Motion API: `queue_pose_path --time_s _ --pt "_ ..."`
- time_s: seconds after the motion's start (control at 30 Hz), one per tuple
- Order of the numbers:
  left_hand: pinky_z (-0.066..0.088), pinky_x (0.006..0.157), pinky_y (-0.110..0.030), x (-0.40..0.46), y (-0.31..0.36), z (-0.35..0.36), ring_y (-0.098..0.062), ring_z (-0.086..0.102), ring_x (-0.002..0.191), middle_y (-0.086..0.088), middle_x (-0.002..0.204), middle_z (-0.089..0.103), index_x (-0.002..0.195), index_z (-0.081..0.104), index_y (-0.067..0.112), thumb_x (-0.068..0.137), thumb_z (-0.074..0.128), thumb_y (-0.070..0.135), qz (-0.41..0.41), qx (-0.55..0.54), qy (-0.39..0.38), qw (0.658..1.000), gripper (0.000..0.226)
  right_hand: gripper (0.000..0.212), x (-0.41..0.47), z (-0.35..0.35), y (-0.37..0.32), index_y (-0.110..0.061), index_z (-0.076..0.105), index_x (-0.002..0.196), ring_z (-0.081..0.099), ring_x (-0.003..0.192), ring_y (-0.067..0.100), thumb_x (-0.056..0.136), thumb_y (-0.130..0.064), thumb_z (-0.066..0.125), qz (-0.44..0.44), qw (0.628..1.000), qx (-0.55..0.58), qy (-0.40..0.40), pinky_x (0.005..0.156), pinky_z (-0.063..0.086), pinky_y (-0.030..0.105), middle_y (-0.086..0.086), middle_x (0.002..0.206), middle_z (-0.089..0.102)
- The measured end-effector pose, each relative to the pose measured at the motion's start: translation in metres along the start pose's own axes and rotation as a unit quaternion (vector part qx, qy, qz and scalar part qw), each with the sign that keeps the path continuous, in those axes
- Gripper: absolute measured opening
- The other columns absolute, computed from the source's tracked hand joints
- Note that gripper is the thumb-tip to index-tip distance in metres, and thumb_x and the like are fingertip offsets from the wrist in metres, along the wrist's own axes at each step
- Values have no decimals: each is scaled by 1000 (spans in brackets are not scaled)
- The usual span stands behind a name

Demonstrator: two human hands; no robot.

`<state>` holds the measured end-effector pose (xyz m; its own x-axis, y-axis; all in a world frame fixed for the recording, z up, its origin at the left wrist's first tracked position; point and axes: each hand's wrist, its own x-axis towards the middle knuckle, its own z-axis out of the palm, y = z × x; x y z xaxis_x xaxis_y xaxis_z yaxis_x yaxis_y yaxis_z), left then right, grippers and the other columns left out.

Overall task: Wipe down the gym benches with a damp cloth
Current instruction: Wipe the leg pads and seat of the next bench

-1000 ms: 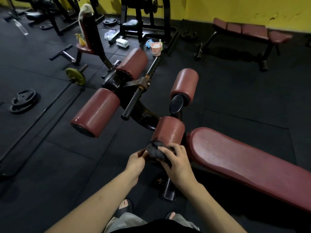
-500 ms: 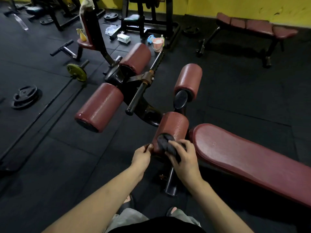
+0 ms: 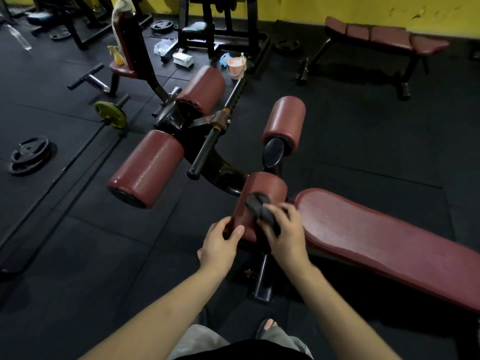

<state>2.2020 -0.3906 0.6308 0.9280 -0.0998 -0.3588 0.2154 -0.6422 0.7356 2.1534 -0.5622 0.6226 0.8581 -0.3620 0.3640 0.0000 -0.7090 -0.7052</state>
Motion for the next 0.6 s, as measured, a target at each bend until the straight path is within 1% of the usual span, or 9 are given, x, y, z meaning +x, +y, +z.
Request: queue_pose_path --time_s 0.07,0.1,0.17,0.23,0.27,0.33,0.37,0.47,0.6 --pt "50 102 -38 9 -5 -4 -6 64 109 18 117 69 113 64 50 97 60 50 -21 -63 -32 997 16 42 -29 -5 -11 -17 68 130 53 112 22 90 -20 79 -45 999 1 -30 100 46 29 4 126 55" --pt "53 100 -36 11 -4 -7 -9 66 109 16 113 71 109 65 49 99 61 44 -24 -77 -37 996 12 40 -28 -6 -9 -16 69 130 52 112 21 91 -23 77 -62 997 -3 -46 99 45 29 4 125 56" --pt "53 98 -37 10 -3 -10 -8 66 106 18 111 67 111 68 43 98 63 41 13 -37 -6 999 14 38 -3 -6 1 -15 70 129 52 109 25 92 -24 74 -75 995 -23 -53 96 48 32 6 122 58" --pt "50 99 -40 0 4 -10 0 62 104 23 116 61 117 69 39 98 63 41 82 32 53 995 20 36 39 -2 18 -15 71 125 53 105 30 91 -22 78 -44 998 -41 -16 93 51 41 8 118 59" --pt "46 101 -39 -8 7 -8 2 59 106 25 120 58 123 68 40 99 62 42 117 59 62 989 25 35 61 -1 26 -14 72 124 54 104 32 91 -23 79 -7 999 -42 4 93 51 46 9 117 59" --pt "34 102 -33 -22 10 -3 4 53 117 27 133 53 135 63 42 101 56 46 152 109 51 981 34 33 89 -2 37 -13 71 123 55 105 33 93 -25 78 48 998 -32 21 95 50 51 10 116 59" --pt "28 100 -30 -25 10 -1 4 50 122 27 139 51 139 59 43 102 54 47 152 133 50 978 37 33 92 -2 39 -13 71 123 57 104 32 93 -24 78 53 998 -28 23 94 51 51 10 115 59" --pt "23 96 -28 -21 8 0 3 51 123 26 144 49 140 57 44 104 47 50 132 161 59 976 39 35 58 1 26 -12 71 122 59 105 29 89 -18 81 26 999 -11 29 94 53 46 9 117 59" --pt "34 94 -34 -13 3 1 -4 58 117 22 143 52 137 61 37 105 48 42 129 173 59 975 35 42 -30 -3 -1 -16 69 129 55 114 22 89 -17 80 -15 1000 13 -5 103 47 31 5 126 56"
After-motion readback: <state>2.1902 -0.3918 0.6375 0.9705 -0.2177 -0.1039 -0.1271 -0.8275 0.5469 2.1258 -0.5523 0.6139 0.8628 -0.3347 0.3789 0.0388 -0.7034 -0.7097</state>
